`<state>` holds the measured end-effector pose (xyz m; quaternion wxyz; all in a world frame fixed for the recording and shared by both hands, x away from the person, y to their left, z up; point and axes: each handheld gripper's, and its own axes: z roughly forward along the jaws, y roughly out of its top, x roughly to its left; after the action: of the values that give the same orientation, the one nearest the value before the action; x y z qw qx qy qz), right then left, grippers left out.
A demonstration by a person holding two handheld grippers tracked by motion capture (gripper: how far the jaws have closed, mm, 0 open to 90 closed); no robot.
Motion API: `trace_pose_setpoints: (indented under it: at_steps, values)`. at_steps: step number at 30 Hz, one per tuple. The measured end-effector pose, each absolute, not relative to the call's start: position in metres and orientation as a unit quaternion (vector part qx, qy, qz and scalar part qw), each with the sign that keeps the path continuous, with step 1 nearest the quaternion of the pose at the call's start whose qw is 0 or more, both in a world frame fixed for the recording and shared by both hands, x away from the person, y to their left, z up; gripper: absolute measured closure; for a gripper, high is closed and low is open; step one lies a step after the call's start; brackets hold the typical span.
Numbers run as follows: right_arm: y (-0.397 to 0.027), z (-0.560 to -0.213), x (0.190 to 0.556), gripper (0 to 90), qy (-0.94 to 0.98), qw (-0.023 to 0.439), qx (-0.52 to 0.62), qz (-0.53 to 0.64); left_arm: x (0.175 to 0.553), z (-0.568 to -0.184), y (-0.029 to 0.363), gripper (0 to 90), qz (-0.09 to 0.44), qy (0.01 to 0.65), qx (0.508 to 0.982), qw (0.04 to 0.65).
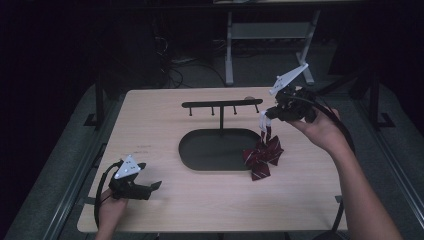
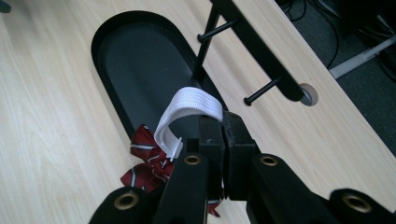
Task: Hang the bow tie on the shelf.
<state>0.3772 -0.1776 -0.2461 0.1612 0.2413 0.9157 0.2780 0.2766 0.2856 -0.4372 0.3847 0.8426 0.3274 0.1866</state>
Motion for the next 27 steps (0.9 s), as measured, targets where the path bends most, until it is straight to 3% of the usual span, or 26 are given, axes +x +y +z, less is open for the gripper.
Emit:
trace_pose_setpoints:
  at_steps: [27]
  values:
    - [-0.166,-0.233,0.420,87.9,0.916,0.160,0.262,0.257,0.281,-0.438,0.287,13.2,0.182,0.333,0.839,0.390]
